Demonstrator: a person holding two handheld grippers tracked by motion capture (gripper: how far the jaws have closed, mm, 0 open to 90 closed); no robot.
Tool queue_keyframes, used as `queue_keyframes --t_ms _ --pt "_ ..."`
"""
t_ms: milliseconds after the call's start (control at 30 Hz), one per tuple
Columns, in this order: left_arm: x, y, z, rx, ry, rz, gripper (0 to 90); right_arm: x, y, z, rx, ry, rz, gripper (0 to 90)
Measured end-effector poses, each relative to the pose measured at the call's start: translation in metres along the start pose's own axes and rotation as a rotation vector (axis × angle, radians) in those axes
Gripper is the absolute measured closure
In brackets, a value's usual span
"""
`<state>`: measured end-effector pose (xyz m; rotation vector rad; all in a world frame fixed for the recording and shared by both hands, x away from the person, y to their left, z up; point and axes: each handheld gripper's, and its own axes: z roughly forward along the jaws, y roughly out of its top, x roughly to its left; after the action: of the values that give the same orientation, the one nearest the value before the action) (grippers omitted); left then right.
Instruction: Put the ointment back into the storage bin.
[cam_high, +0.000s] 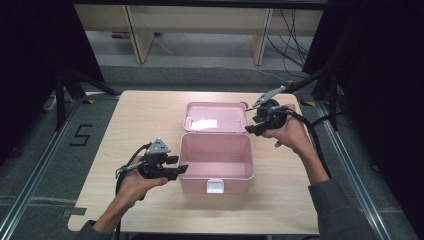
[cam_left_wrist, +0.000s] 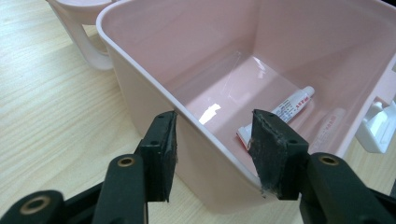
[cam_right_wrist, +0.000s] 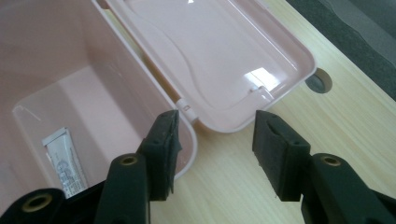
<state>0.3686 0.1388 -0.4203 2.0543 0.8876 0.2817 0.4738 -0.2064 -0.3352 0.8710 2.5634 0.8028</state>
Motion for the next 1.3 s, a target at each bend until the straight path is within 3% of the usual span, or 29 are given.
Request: queue_keyframes --t_ms 100,167,300,533,567,1000,1033,1100,1300 --pt "0.0 0.0 0.0 0.004 -0.002 0.005 50.9 -0.004 0.001 0.001 0.007 -0.004 0.037 51.2" --pt "0.0 0.0 0.0 0.005 -0.002 0.005 50.9 -0.008 0.0 0.002 -0.003 -0.011 0.033 50.4" --pt "-0.001 0.0 0.0 0.003 0.005 0.002 51.0 -0.015 0.001 0.003 -0.012 -0.014 0.097 50.4" --pt "-0.002 0.0 0.0 0.003 0.014 0.001 51.1 -0.024 0.001 0.013 -0.008 -0.017 0.128 49.3" --pt "-0.001 0.0 0.0 0.004 0.01 0.012 51.1 -0.024 0.002 0.013 0.006 -0.016 0.152 49.3" --pt "-0.002 0.001 0.0 0.006 0.004 0.002 50.4 -0.033 0.005 0.032 0.012 -0.036 0.183 49.7" --pt "-0.001 0.001 0.0 0.004 0.007 0.006 50.0 -0.032 0.005 0.033 0.02 -0.036 0.214 49.7" --pt "0.001 0.004 0.0 -0.006 0.004 0.0 48.8 -0.034 0.005 0.036 0.024 -0.04 0.212 49.7" --pt "0.012 0.021 -0.002 -0.036 0.083 0.013 43.8 -0.035 0.005 0.039 0.023 -0.034 0.224 49.5"
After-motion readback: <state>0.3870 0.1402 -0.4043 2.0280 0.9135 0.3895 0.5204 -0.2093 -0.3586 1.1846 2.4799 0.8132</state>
